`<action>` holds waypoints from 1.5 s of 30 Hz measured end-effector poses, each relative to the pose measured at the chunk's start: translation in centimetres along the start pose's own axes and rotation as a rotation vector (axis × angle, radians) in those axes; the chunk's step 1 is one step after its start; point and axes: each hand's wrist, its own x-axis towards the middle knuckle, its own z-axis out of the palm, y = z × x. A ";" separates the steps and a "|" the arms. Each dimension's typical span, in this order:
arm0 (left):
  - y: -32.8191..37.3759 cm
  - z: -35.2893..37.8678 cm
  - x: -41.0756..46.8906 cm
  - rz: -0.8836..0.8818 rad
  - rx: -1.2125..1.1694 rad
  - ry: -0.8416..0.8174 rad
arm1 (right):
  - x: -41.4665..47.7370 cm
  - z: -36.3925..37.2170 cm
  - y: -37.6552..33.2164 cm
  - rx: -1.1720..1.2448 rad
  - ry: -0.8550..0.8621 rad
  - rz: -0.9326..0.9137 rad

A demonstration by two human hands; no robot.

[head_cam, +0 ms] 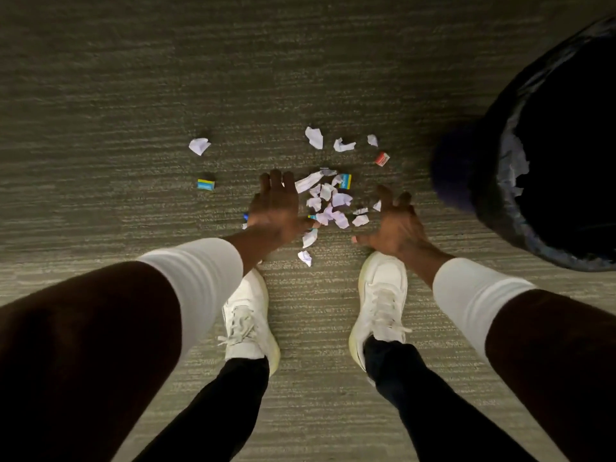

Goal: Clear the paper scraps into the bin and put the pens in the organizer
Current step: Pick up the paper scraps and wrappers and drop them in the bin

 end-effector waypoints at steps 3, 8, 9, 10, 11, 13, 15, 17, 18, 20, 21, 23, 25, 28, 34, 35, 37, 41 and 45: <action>-0.7 2.8 2.8 0.040 0.015 -0.059 | 2.6 2.9 0.2 0.042 0.037 0.007; 1.2 6.0 4.9 0.127 -0.006 -0.049 | 4.4 4.9 -0.4 0.084 0.212 -0.118; 1.6 6.4 5.0 0.150 0.011 -0.033 | 4.7 4.9 -0.8 0.106 0.228 -0.160; 1.9 6.7 5.1 0.174 0.036 -0.011 | 5.1 4.9 -1.2 0.098 0.231 -0.202; 2.0 6.9 5.1 0.194 0.059 0.009 | 5.5 4.8 -1.7 0.076 0.226 -0.235; 2.1 7.2 5.2 0.241 0.088 0.048 | 6.3 4.5 -2.9 0.044 0.211 -0.278; 1.7 7.3 5.6 0.299 0.080 0.101 | 6.9 4.3 -3.9 0.022 0.189 -0.302; 1.0 7.1 5.9 0.357 0.040 0.145 | 7.4 4.0 -4.6 0.020 0.194 -0.342; 0.5 7.0 6.0 0.385 0.028 0.170 | 7.6 4.0 -4.7 0.023 0.211 -0.356; -0.2 6.7 6.2 0.426 0.004 0.197 | 7.8 4.1 -4.8 0.000 0.233 -0.368; -0.4 6.5 6.3 0.428 -0.024 0.193 | 7.8 4.3 -4.7 -0.021 0.230 -0.373; -0.2 5.6 6.0 0.389 -0.092 0.193 | 7.6 4.6 -4.2 -0.011 0.206 -0.369; 0.3 4.7 5.4 0.327 -0.132 0.201 | 6.7 4.7 -3.6 0.094 0.227 -0.327; 0.8 3.4 3.6 0.254 -0.221 0.196 | 4.4 4.2 -3.1 0.324 0.377 -0.244; 3.3 -0.7 -2.2 0.121 -0.372 0.182 | -2.4 0.5 -1.9 0.487 0.425 -0.041; 4.3 -1.6 -3.3 0.092 -0.391 0.193 | -3.9 -0.3 -1.5 0.523 0.438 -0.026; 6.6 -3.5 -5.5 0.039 -0.468 0.219 | -6.9 -2.0 -0.7 0.584 0.472 -0.025; 11.8 -6.9 -8.7 0.038 -0.630 0.221 | -11.9 -6.0 1.3 0.673 0.537 -0.014; 17.1 -9.8 -10.5 0.026 -0.744 0.199 | -15.0 -10.1 4.1 0.721 0.603 0.025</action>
